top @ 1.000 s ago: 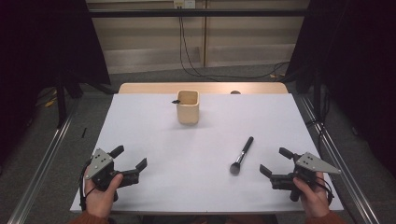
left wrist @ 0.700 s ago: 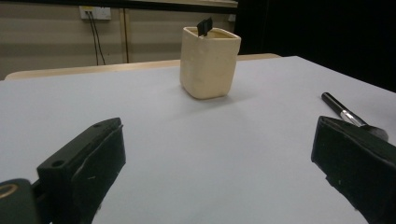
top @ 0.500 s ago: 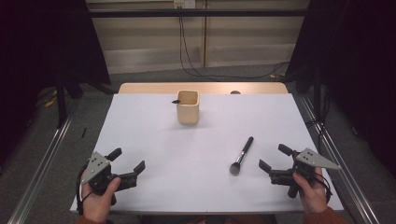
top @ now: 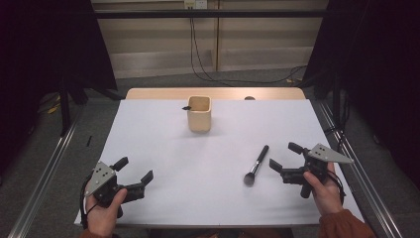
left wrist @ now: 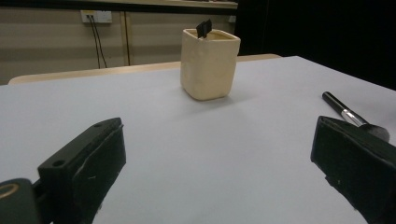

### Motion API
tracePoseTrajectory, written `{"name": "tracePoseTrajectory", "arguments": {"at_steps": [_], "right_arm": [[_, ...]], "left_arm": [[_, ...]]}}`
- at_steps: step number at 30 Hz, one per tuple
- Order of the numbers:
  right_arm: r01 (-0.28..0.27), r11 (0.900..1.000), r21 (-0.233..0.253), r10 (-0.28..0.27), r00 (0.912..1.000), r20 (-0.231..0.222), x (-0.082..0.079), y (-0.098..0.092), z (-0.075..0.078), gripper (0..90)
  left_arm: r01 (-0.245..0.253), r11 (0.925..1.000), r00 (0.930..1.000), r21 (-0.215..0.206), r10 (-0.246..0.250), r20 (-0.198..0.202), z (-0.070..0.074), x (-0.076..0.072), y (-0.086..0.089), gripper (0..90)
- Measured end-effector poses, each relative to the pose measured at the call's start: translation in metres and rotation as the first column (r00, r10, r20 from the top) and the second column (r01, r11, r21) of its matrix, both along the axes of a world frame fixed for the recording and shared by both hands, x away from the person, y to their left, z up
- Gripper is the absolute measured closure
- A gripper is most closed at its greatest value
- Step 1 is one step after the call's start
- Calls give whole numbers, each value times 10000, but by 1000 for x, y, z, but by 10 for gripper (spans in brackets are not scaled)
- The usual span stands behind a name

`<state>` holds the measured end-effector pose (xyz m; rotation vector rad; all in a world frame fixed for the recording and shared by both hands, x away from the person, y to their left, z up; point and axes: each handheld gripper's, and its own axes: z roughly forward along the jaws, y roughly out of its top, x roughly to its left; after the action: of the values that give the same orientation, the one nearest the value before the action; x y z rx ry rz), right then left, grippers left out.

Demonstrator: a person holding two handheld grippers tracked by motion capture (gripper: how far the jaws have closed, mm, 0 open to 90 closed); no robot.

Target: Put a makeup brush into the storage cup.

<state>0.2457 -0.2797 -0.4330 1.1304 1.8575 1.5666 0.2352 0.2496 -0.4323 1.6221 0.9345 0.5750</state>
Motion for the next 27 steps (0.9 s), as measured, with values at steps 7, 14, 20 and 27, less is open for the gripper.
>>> {"name": "tracePoseTrajectory", "arguments": {"at_steps": [7, 14, 20, 27], "right_arm": [[-266, 9982, -540, 256, 9995, -194, 17, 11, 4, 6], [-213, 9968, -767, 161, 9976, -679, 36, 15, 5, 8], [-223, 9959, -876, 137, 9951, -980, 47, 14, 10, 4], [-781, 9856, -1498, 596, 9904, -1244, 57, 21, 17, 4]], "left_arm": [[43, 9999, 10000, 138, -43, 45, 1, -1, -1, 34], [108, 9998, 9999, 152, -108, 47, 1, 3, -5, 35], [149, 9998, 9997, 104, -151, 181, 2, 2, -4, 35], [297, 9995, 9994, 78, -298, 172, 1, 3, -4, 35]]}}
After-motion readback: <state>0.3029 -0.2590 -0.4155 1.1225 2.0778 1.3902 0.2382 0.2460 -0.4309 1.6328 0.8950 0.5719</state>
